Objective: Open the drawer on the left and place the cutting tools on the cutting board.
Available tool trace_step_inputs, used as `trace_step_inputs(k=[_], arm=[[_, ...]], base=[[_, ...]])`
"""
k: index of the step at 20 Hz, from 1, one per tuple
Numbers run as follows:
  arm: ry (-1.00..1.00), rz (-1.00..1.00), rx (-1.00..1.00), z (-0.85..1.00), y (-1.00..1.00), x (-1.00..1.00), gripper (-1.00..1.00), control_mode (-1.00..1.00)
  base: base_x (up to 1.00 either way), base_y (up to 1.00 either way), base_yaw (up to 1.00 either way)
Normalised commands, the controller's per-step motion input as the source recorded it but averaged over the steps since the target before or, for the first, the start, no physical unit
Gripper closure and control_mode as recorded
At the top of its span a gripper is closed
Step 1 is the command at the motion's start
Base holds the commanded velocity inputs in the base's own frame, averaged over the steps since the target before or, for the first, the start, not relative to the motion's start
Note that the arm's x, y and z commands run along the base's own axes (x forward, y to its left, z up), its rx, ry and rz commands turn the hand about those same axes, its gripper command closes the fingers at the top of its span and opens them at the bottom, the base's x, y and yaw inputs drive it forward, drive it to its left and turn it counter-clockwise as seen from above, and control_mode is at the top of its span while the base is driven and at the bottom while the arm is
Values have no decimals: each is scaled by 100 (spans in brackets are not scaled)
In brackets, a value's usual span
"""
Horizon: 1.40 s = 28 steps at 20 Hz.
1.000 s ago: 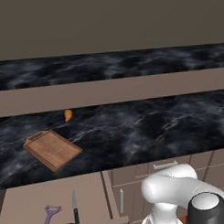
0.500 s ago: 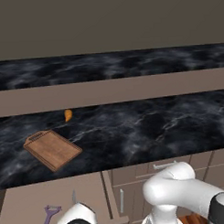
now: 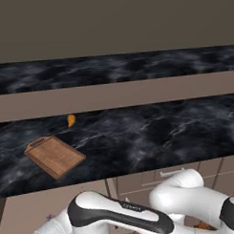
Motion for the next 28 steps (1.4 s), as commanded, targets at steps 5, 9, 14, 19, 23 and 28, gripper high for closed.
trace_step_inputs(k=[5,9,14,19,23,28], arm=[[40,0,12,83,-2,10,-100,-100],[27,0,8,87,-8,20,-100,-100],[18,0,1,70,-27,18,-100,-100],[9,-8,-11,20,-55,39,-100,-100],[0,-20,-31,7,-69,22,-100,-100],[0,-20,-35,23,-71,0,-100,-100]], base=[[0,0,0],[0,0,0],[0,0,0],[0,0,0],[0,0,0],[0,0,0]])
